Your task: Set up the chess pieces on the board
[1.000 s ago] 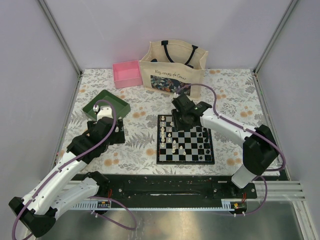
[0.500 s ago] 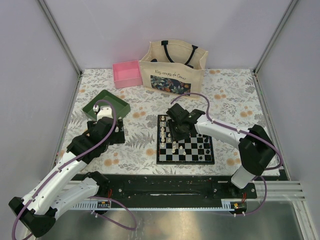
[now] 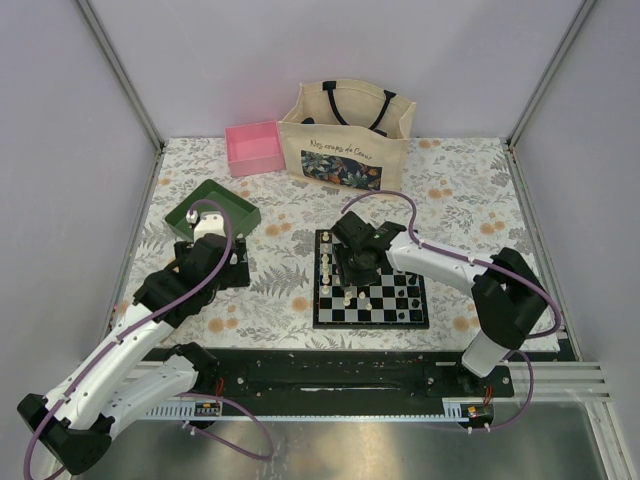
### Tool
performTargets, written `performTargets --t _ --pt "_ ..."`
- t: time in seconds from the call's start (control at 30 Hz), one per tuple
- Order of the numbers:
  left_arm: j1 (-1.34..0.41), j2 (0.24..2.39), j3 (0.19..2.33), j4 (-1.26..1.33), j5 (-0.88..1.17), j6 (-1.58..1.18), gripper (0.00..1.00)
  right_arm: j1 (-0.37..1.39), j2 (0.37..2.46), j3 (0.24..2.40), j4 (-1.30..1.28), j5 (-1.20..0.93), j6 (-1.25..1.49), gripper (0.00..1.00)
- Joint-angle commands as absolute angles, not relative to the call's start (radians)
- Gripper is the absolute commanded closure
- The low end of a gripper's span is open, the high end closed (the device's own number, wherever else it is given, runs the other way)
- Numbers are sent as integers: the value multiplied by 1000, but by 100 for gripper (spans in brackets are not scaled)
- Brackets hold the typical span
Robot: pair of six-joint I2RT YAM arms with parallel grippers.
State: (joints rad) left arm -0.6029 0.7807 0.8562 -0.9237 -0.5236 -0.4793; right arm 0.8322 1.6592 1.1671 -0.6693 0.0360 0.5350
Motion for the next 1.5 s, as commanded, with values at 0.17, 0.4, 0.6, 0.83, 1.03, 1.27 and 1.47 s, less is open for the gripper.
performTargets --t 0.17,0.4,0.6,0.83,1.03,1.27,1.47 --pt "-598 767 881 -900 -529 -482 1 847 1697 1166 -649 20 591 49" --pt "-598 762 881 -900 -529 -482 1 854 1710 1173 -650 11 586 50" --pt "-597 761 881 -900 -529 -482 1 862 1720 1174 -655 17 583 51" --pt "-598 762 881 -900 -529 -482 1 871 1729 1178 -657 66 569 53" --pt "-598 764 881 -900 -529 -482 1 876 1741 1184 -655 92 558 55" --pt "-598 767 881 -899 -531 -482 1 877 1744 1192 -647 98 548 57" --pt "-598 764 880 -902 -529 -482 1 877 1744 1200 -646 97 545 57"
